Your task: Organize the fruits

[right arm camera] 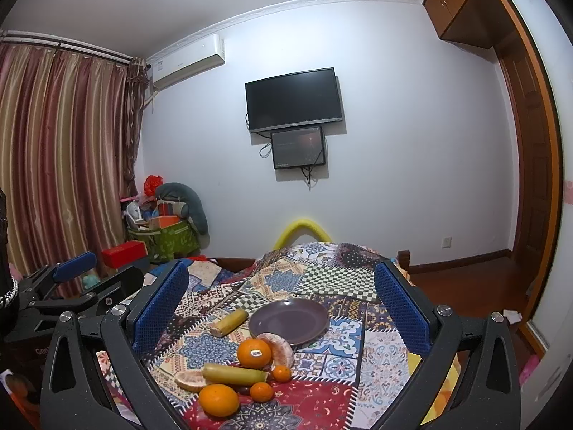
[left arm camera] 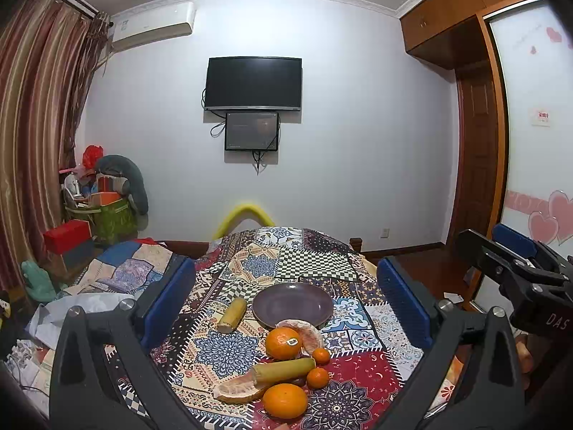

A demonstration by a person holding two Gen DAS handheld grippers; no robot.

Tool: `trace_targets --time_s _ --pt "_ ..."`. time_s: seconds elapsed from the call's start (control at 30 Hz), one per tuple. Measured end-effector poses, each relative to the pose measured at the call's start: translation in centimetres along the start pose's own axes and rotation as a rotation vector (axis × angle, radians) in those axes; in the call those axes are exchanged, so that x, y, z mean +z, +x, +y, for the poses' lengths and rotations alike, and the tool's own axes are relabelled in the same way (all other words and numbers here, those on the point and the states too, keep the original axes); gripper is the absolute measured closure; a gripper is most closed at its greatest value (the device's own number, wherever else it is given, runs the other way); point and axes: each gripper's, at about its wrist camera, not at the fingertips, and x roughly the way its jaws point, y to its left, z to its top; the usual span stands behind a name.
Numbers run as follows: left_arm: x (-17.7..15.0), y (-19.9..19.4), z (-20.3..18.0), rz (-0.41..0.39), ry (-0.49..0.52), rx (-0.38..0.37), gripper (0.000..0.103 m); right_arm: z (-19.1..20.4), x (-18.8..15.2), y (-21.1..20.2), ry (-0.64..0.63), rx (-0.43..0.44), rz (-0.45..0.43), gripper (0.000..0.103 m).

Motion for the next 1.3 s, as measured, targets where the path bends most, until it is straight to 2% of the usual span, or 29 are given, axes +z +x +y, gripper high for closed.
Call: trace_targets --time_s 1.03,1.3 --pt "0.1 0.4 0.1 0.009 -0.010 0.001 0.000 0.1 -0.3 0.1 -0.002 0.016 0.006 0.000" --pt "-0.6 2.5 0.7 0.081 -0.024 0.030 0.000 -0.2 -1.0 1.6 -0.019 0.014 0.071 0.000"
